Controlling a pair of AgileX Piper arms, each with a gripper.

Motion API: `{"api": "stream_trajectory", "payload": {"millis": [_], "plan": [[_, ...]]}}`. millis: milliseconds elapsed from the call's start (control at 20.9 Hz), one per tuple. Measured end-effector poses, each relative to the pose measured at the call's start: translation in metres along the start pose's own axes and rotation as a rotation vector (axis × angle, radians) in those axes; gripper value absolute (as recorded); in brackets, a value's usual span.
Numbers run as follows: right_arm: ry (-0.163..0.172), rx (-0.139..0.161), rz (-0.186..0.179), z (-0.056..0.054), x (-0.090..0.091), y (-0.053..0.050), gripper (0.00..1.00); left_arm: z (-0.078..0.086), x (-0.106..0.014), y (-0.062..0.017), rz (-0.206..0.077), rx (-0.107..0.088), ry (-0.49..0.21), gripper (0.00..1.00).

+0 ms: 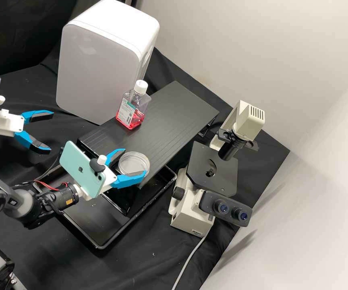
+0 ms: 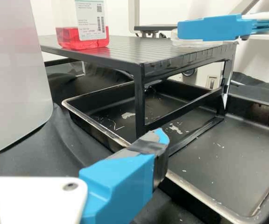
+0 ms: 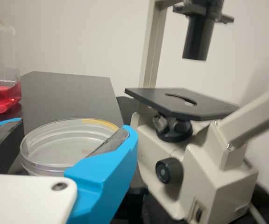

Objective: Place the lid on the petri dish

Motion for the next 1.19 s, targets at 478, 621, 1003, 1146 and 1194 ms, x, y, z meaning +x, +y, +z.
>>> {"api": "stream_trajectory", "payload": {"millis": [478,621,1003,1146,1194], "plan": [[0.032,0.1,-0.103,-0.0053,0.0077,-0.0048,1.0,-0.0001,0.0005,0.0005,0.003,0.0,0.001,1.0],[0.033,0.1,-0.109,-0.0058,0.0076,-0.0057,1.0,-0.0001,0.0005,0.0005,0.003,0.0,0.001,1.0],[0.047,0.068,-0.123,-0.0086,0.0068,-0.0085,1.0,-0.0003,0.0005,0.0006,0.003,-0.002,0.004,1.0],[0.048,0.056,-0.123,-0.0086,0.0068,-0.0085,1.0,-0.0003,0.0005,0.0006,0.003,-0.002,0.004,1.0],[0.048,0.056,-0.123,-0.0086,0.0068,-0.0085,1.0,-0.0003,0.0005,0.0006,0.003,-0.002,0.004,1.0]]}}
